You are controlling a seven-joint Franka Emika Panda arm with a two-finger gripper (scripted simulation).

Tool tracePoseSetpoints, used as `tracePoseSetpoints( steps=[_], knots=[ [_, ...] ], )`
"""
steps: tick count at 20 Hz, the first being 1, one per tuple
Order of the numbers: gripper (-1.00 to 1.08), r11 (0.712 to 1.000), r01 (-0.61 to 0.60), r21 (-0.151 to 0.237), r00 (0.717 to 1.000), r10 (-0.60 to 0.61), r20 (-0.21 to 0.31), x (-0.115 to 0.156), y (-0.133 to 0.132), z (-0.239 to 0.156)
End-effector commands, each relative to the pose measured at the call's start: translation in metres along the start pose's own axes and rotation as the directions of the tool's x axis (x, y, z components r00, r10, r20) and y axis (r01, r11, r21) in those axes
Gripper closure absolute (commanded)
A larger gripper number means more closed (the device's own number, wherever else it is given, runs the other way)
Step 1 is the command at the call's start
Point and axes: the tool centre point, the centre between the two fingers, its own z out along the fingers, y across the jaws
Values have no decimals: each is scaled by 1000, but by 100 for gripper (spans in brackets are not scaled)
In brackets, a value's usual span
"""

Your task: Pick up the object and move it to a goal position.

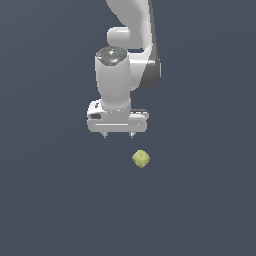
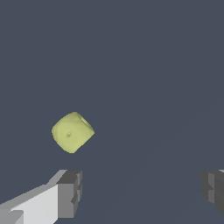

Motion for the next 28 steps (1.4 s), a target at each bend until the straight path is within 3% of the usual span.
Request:
tracePoseSetpoints(
  steps=[1, 9, 17, 21, 28],
  knots=[
    [-92, 1000, -1, 2, 1000, 1, -4, 1, 1, -1],
    [-92, 999, 37, 0, 999, -37, 0, 2, -4, 5],
    [-92, 981, 195, -2, 981, -195, 18, 6, -24, 28],
    [-92, 948, 317, 2, 948, -317, 30, 8, -40, 46],
    [-92, 847, 531, 22, 846, -531, 47, 10, -72, 81]
  ],
)
